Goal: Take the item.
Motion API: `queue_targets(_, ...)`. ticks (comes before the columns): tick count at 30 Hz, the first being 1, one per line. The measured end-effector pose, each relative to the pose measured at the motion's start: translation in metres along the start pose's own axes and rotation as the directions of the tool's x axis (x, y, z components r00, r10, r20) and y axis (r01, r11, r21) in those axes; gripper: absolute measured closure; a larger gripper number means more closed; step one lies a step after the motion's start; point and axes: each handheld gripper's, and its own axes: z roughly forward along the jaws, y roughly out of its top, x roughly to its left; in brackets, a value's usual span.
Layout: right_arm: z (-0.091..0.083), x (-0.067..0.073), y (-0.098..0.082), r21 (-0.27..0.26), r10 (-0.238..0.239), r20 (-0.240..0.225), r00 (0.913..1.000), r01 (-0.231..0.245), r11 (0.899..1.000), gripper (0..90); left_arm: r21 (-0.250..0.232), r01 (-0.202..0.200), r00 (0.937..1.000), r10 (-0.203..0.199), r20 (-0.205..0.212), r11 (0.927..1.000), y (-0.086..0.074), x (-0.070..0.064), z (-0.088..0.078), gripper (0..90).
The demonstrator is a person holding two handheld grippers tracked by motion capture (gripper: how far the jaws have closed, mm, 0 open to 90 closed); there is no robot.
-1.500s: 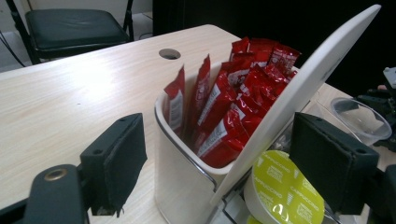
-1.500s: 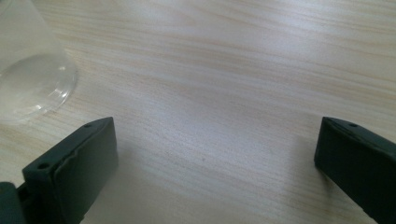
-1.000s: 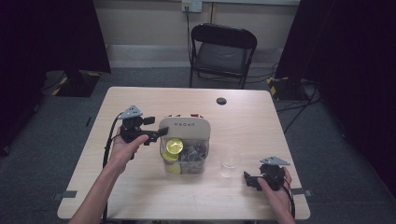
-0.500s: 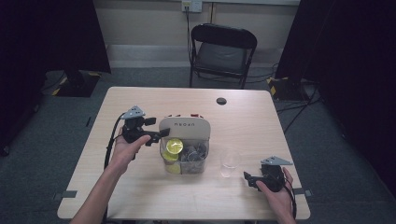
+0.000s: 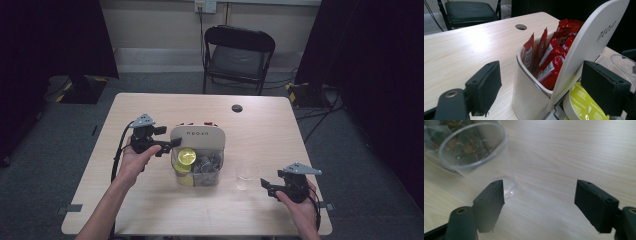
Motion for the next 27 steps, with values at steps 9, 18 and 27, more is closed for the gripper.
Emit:
queue_targets(9,-0.014,0.008,0.018,-0.052,-0.016,-0.033,0.9993,0.014,0.999,28.3,-0.001,-0.002,0.9999,0.002,0.013,1.0000,0.000,0.001,0.001,16.4)
queue_targets(18,-0.019,0.021,0.037,-0.085,-0.061,-0.069,0.9957,0.055,0.995,32.6,0.010,-0.001,1.0000,0.001,0.009,0.9999,0.000,0.001,0.002,16.1)
queue_targets(27,-0.017,0.047,0.061,-0.135,-0.112,-0.124,0.9859,0.095,0.986,35.3,0.013,0.002,1.0000,-0.002,0.009,0.9999,0.000,0.001,0.002,15.7)
